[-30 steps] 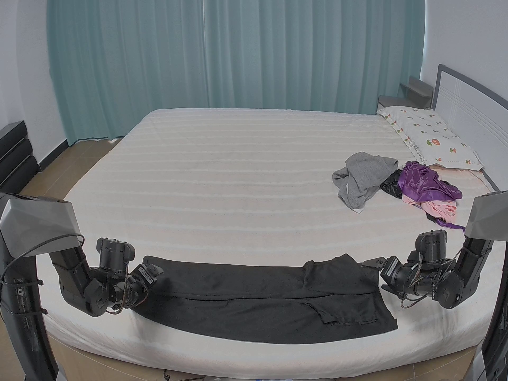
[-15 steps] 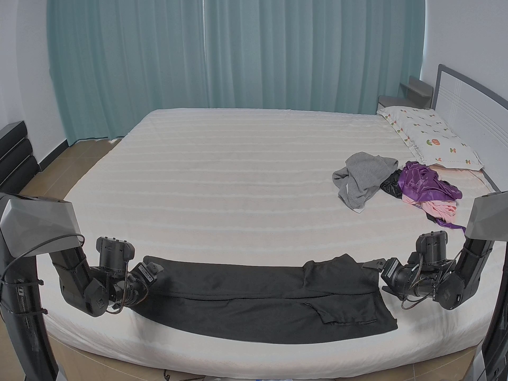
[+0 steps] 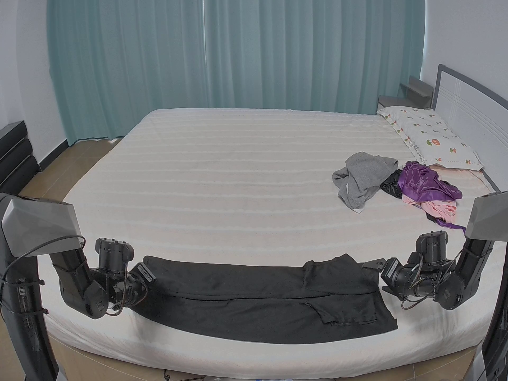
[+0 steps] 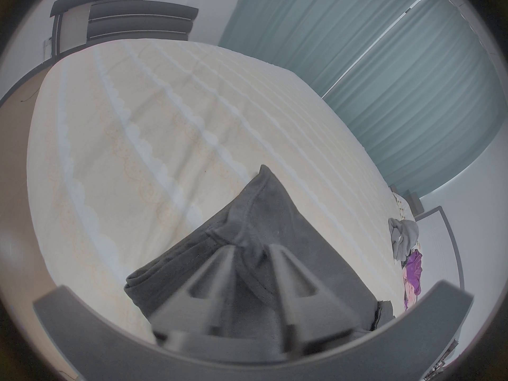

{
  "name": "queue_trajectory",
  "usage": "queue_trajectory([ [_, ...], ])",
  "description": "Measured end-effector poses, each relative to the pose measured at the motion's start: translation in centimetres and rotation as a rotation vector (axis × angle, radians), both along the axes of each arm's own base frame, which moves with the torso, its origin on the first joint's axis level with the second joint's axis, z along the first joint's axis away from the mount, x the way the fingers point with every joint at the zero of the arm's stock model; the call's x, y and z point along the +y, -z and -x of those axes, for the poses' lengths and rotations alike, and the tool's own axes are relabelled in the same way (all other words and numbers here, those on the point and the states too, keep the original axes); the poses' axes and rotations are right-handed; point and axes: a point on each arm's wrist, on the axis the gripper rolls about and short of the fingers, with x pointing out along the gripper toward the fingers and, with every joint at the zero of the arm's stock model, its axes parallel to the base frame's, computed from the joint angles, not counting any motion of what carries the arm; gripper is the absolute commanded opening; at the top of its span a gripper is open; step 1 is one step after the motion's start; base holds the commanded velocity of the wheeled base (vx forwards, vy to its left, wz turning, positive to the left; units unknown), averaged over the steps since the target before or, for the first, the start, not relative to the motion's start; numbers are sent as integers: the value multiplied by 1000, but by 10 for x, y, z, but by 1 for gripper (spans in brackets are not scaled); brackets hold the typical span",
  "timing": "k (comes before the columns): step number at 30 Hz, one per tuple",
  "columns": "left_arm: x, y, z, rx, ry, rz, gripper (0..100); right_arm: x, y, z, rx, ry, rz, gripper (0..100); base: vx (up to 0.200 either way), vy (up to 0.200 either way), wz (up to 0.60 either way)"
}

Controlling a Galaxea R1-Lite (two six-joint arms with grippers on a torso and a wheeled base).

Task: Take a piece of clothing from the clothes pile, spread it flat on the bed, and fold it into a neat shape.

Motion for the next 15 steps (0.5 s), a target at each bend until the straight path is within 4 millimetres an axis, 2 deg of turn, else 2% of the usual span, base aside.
queue_trajectory([
  [8,2,-15,1,-47,-15,-1,0,16,-1,7,-1,-3,48,100,0,0,0],
  [15,2,-20,-1,-68,-16,1,0,29,3,11,25,12,101,100,0,0,0],
])
